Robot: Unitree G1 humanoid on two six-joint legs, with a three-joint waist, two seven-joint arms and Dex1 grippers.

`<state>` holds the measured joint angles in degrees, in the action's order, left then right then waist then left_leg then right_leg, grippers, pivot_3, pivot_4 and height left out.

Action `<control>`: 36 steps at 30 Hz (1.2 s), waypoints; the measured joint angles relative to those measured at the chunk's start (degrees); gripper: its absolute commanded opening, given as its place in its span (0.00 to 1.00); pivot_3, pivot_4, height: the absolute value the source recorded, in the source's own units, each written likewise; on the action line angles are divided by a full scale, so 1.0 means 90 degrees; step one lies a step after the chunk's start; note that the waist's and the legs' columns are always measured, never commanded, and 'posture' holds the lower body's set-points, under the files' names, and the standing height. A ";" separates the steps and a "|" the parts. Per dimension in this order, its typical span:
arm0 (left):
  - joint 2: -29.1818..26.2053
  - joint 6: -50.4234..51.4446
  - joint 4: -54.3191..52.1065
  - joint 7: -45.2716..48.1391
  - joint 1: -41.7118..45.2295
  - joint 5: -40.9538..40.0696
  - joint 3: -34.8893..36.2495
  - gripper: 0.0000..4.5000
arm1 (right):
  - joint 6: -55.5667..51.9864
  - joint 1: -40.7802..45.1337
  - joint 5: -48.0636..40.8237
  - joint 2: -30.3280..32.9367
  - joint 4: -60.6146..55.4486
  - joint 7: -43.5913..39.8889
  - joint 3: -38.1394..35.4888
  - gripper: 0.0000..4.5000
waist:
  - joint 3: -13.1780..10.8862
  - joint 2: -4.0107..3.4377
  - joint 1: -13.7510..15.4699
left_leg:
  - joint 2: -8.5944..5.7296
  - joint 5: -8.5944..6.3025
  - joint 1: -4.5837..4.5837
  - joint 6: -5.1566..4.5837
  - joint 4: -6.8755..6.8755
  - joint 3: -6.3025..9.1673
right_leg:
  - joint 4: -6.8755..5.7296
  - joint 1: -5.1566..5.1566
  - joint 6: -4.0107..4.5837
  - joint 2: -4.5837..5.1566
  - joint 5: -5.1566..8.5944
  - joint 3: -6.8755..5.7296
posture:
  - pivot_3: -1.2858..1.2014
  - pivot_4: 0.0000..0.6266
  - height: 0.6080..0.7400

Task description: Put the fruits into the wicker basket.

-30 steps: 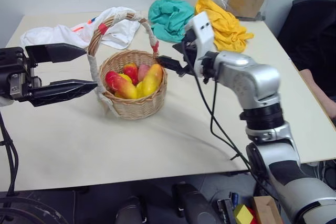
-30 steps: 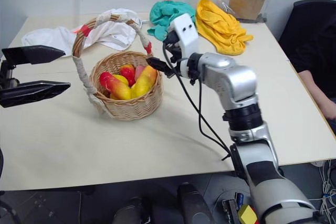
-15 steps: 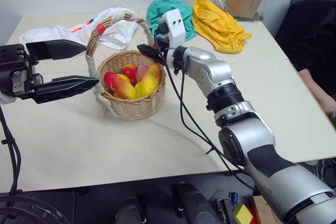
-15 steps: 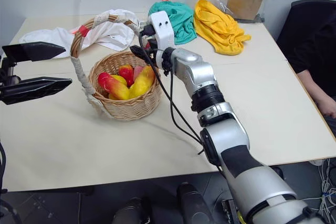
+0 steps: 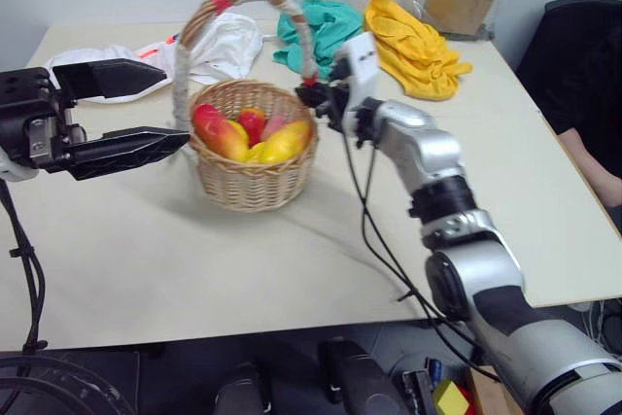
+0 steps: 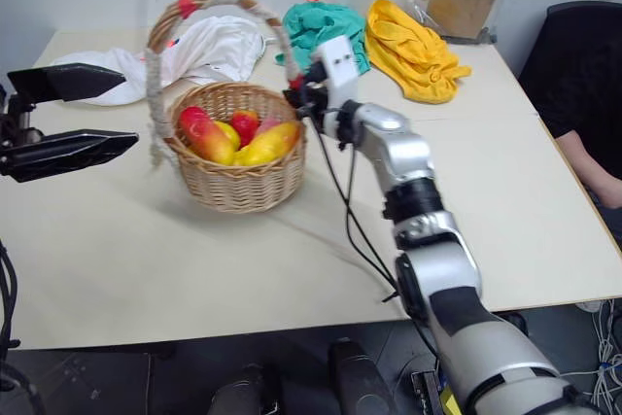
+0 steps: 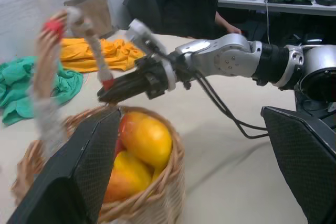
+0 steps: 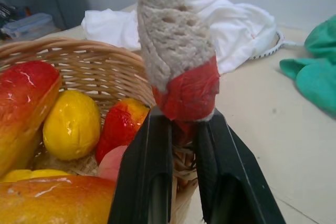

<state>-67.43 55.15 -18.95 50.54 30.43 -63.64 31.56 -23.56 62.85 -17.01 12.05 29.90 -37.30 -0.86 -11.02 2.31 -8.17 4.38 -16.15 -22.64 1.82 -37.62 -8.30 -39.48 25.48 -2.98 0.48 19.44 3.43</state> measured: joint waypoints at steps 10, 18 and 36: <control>0.0544 -0.0345 0.0440 0.0388 0.0746 0.0139 -0.1058 1.00 | -0.1980 -0.2038 -0.0659 0.3055 -0.3375 -0.0221 -0.1451 0.06 | -0.0001 -0.0003 0.0222 | 0.0000 -0.0002 0.0014 0.0001 -0.0012 -0.0009 | -0.0003 -0.0006 0.0001 -0.0010 0.0001 0.0010 | 0.52 0.24 1.00; 0.1132 -0.0429 0.0745 0.0777 0.1315 0.0243 -0.1705 1.00 | -0.2076 -0.3657 -0.0653 0.3471 -0.3502 0.0328 -0.2765 0.14 | -0.0002 -0.0004 0.0201 | 0.0003 -0.0001 0.0026 0.0003 -0.0021 -0.0025 | -0.0017 -0.0007 -0.0001 -0.0020 0.0000 0.0026 | 0.52 0.24 1.00; 0.1256 -0.0615 0.1486 0.1634 0.1455 0.0875 -0.2127 1.00 | -0.3548 -0.7272 -0.2570 0.5220 -0.4382 -0.1609 -0.6337 0.99 | -0.0005 -0.0023 0.0393 | 0.0002 -0.0009 0.0083 0.0000 -0.0009 0.0008 | 0.0047 -0.0111 -0.0010 -0.0040 0.0001 0.0012 | 0.52 0.24 1.00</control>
<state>-56.12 49.62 -5.57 65.24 43.53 -55.77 12.42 -55.49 -2.60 -40.14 59.03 -9.54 -51.78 -57.89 -11.06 2.11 -4.63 4.40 -16.23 -21.89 1.82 -37.70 -8.22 -39.06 24.48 -3.08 0.13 19.45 3.54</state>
